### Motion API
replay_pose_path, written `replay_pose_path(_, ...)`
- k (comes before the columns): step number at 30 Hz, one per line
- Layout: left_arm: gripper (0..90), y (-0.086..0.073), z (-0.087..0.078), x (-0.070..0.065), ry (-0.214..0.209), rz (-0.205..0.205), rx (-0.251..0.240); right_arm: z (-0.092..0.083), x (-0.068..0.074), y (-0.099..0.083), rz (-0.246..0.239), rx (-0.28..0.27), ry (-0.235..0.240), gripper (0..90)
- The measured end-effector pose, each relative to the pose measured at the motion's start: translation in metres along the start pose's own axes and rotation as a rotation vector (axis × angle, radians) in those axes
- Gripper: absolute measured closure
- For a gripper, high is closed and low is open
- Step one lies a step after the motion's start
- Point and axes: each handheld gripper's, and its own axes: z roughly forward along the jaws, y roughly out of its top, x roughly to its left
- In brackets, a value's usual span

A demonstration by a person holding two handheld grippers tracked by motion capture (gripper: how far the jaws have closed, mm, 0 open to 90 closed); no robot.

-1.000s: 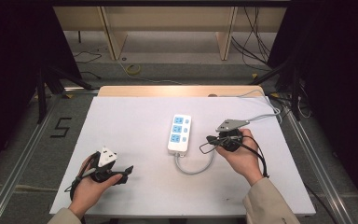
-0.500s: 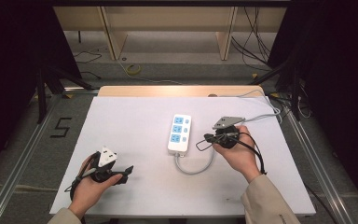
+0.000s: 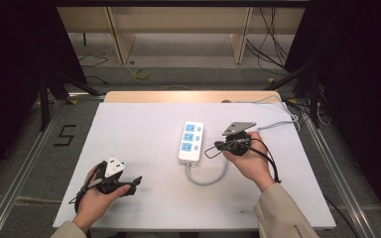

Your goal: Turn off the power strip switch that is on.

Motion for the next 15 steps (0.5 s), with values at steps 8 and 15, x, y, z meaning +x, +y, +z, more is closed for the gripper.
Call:
replay_pose_path(8,18.9,0.0000,0.0001,-0.0001,0.001,-0.001,-0.002,0.0063,0.0006,0.0037,-0.006,0.015,0.002,90.0)
replay_pose_path(15,18.9,0.0002,0.0002,-0.0005,0.001,0.000,-0.003,0.0102,0.0008,0.0067,-0.014,0.019,0.006,90.0)
